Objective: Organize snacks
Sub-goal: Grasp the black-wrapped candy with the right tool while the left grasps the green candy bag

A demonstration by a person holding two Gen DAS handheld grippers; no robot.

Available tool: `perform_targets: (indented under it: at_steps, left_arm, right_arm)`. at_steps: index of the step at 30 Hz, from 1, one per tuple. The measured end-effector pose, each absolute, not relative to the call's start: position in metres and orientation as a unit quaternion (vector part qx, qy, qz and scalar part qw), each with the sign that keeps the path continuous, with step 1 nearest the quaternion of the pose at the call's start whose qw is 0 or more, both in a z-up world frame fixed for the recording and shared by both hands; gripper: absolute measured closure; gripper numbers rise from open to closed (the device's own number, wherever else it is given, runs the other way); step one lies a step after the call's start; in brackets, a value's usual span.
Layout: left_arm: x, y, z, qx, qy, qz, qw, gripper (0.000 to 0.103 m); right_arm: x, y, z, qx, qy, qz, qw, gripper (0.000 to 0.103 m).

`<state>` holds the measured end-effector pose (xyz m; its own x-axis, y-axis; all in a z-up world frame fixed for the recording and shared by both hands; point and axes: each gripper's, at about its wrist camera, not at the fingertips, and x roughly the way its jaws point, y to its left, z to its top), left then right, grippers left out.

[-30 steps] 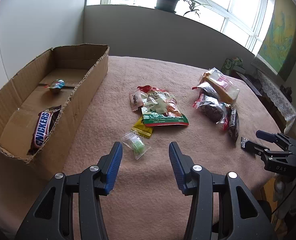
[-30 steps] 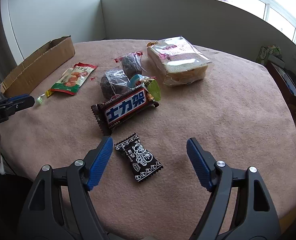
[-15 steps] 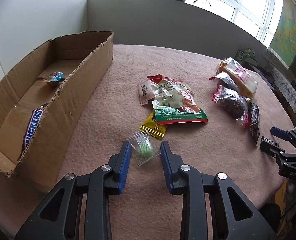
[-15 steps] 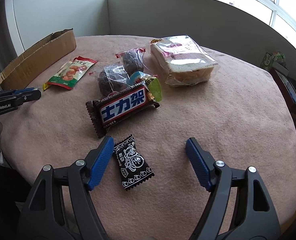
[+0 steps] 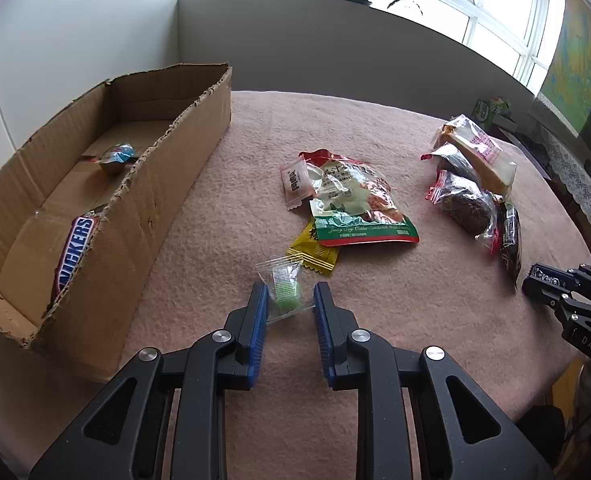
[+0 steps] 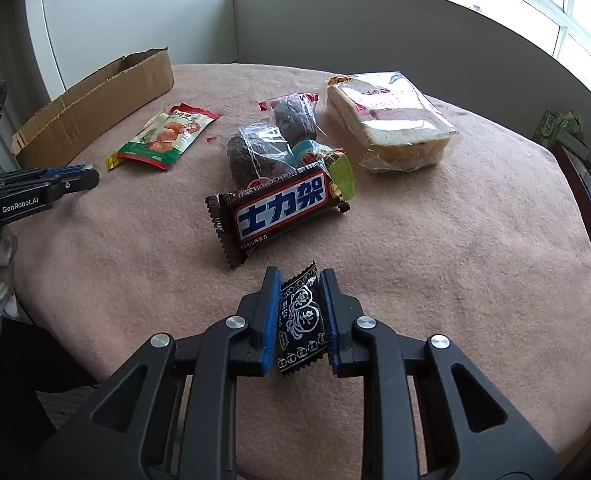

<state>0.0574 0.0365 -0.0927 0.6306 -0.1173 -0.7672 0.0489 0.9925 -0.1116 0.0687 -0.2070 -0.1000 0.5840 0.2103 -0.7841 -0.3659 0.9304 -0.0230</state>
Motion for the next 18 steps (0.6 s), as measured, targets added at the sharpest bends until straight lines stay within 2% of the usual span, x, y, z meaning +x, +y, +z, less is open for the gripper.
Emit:
perform_targets:
  at_steps: [1, 18]
  left_arm:
    - [0.057, 0.037, -0.092, -0.04, 0.427, -0.046, 0.902, 0.081]
    - [0.043, 0.038, -0.075, -0.053, 0.4, -0.059, 0.913, 0.082]
  right_arm:
    - [0.069, -0.208, -0.1, -0.09, 0.425, 0.159, 0.887, 0.093]
    - [0.059, -0.216, -0.075, -0.072, 0.401, 0.147, 0.901, 0.093]
